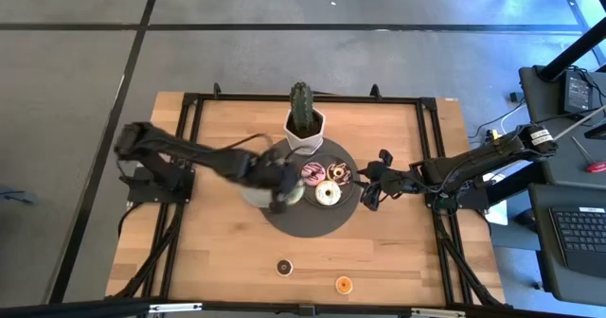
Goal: Pick & Place donuts
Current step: Put the big light green donut on the dark gray plate
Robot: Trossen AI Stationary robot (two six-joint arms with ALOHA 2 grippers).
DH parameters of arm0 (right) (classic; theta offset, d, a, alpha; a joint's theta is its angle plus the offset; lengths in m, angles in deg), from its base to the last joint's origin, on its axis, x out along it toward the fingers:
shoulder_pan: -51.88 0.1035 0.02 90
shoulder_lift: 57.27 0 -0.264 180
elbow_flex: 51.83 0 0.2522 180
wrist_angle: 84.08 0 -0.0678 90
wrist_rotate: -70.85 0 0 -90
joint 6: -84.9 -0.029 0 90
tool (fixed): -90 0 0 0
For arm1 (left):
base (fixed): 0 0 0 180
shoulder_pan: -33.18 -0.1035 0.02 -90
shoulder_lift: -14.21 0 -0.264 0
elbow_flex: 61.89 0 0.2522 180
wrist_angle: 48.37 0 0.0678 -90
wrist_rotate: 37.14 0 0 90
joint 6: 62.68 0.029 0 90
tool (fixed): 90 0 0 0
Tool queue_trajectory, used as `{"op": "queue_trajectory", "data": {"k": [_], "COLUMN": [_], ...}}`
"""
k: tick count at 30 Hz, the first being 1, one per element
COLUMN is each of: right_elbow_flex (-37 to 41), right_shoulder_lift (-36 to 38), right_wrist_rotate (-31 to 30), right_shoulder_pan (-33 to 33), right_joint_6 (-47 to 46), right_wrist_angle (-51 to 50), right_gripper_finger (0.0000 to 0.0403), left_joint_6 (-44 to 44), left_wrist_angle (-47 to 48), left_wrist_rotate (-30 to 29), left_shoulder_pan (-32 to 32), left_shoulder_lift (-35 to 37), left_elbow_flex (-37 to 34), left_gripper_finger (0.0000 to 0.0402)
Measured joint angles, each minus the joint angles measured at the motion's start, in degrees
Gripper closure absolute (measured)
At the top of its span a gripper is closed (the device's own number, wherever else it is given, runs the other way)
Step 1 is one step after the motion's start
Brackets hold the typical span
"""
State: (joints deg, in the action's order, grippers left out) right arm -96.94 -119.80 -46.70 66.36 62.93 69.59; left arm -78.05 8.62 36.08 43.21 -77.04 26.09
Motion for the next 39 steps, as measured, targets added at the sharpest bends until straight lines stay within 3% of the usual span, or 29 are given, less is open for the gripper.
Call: {"op": "queue_trajectory", "data": {"k": [7, 16, 39], "right_elbow_flex": [0.02, 0.02, 0.02], "right_shoulder_lift": [0.0, 0.0, 0.02], "right_wrist_rotate": [0.02, 0.03, 0.07], "right_shoulder_pan": [0.0, 0.0, 0.0], "right_joint_6": [-0.29, -0.31, -0.07], "right_wrist_angle": [-2.26, -2.25, -2.7], "right_gripper_finger": [0.0248, 0.0248, 0.0248], "left_joint_6": [13.24, 18.09, 17.66], "left_wrist_angle": [-4.32, -4.0, -2.29], "left_wrist_rotate": [-0.17, 0.58, 4.7], "left_shoulder_pan": [-7.71, -11.55, -13.19], "left_shoulder_lift": [-14.45, -28.21, -33.01], "left_elbow_flex": [13.1, 25.41, 26.46], "left_gripper_finger": [0.0398, 0.0398, 0.039]}}
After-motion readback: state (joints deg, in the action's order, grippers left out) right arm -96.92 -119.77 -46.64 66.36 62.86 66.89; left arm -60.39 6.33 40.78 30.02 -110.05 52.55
